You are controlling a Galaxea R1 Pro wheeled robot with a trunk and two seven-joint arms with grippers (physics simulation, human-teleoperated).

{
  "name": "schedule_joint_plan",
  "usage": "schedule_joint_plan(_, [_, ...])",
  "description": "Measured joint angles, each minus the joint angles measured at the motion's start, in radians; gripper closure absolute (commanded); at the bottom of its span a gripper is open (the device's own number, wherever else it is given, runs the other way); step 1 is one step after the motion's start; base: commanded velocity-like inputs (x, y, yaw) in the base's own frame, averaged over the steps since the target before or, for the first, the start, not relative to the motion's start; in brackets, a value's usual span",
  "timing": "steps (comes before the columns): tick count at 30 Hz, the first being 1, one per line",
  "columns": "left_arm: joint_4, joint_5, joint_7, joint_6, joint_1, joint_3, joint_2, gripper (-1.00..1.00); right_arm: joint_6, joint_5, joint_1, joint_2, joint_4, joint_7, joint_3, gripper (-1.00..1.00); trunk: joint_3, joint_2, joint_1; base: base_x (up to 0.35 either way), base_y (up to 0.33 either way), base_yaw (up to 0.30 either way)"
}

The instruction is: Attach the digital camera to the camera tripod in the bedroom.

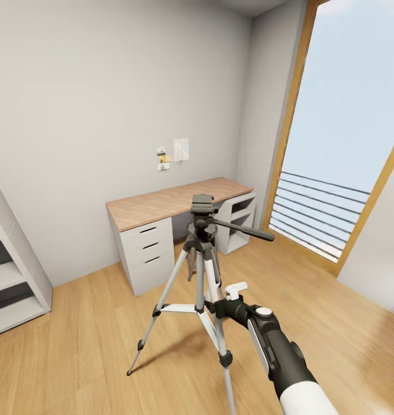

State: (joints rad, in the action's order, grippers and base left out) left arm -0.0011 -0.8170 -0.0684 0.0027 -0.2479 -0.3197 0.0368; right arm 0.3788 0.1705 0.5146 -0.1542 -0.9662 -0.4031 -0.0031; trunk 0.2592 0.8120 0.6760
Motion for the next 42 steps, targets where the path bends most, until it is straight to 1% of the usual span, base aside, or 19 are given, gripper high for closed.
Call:
schedule_joint_plan(2, [0.0, 0.0, 0.0, 0.0, 0.0, 0.0, 0.0, 1.0, -0.006, 0.0, 0.001, -0.004, 0.009, 0.007, 0.0, -1.0, 0.0, 0.0, 0.0, 0.0, 0.0, 0.0])
schedule_joint_plan(5, [0.0, 0.0, 0.0, 0.0, 0.0, 0.0, 0.0, 1.0, -0.017, 0.0, 0.012, -0.02, 0.04, 0.015, 0.0, -1.0, 0.0, 0.0, 0.0, 0.0, 0.0, 0.0])
schedule_joint_plan(12, [0.0, 0.0, 0.0, 0.0, 0.0, -0.001, 0.0, 1.0, -0.054, 0.006, 0.024, -0.02, 0.082, 0.02, 0.0, -1.0, 0.0, 0.0, 0.0, 0.0, 0.0, 0.0])
schedule_joint_plan(13, [0.0, 0.0, 0.0, 0.0, 0.0, -0.001, 0.0, 1.0, -0.056, 0.006, 0.024, -0.02, 0.083, 0.02, 0.0, 1.0, 0.0, 0.0, 0.0, 0.0, 0.0, 0.0])
schedule_joint_plan(16, [0.0, 0.0, 0.0, 0.0, 0.0, -0.001, 0.0, 1.0, -0.058, 0.001, 0.024, -0.02, 0.086, 0.019, 0.001, 1.0, 0.0, 0.0, 0.0, 0.0, 0.0, 0.0])
schedule_joint_plan(17, [0.0, 0.0, 0.0, 0.0, 0.0, 0.0, 0.0, 1.0, -0.061, 0.012, 0.025, -0.019, 0.086, 0.021, 0.0, 1.0, 0.0, 0.0, 0.0, 0.0, 0.0, 0.0])
schedule_joint_plan(20, [0.0, 0.0, 0.0, 0.0, 0.0, -0.001, 0.0, 1.0, -0.062, 0.017, 0.025, -0.02, 0.087, 0.019, 0.0, 1.0, 0.0, 0.0, 0.0, 0.0, 0.0, 0.0])
schedule_joint_plan(21, [0.0, 0.0, 0.0, 0.0, 0.0, -0.001, 0.0, 1.0, -0.061, 0.011, 0.025, -0.02, 0.087, 0.018, 0.001, 1.0, 0.0, 0.0, 0.0, 0.0, 0.0, 0.0])
schedule_joint_plan(35, [-0.001, 0.001, 0.0, -0.001, 0.0, -0.001, 0.002, 1.0, -0.064, 0.023, 0.025, -0.02, 0.076, 0.019, 0.005, 1.0, 0.0, 0.0, 0.0, 0.0, 0.0, 0.0])
schedule_joint_plan(42, [-0.002, 0.007, -0.014, 0.0, 0.0, -0.002, 0.007, 1.0, -0.067, 0.024, 0.025, -0.02, 0.073, 0.019, 0.007, 1.0, 0.0, 0.0, 0.0, 0.0, 0.0, 0.0])
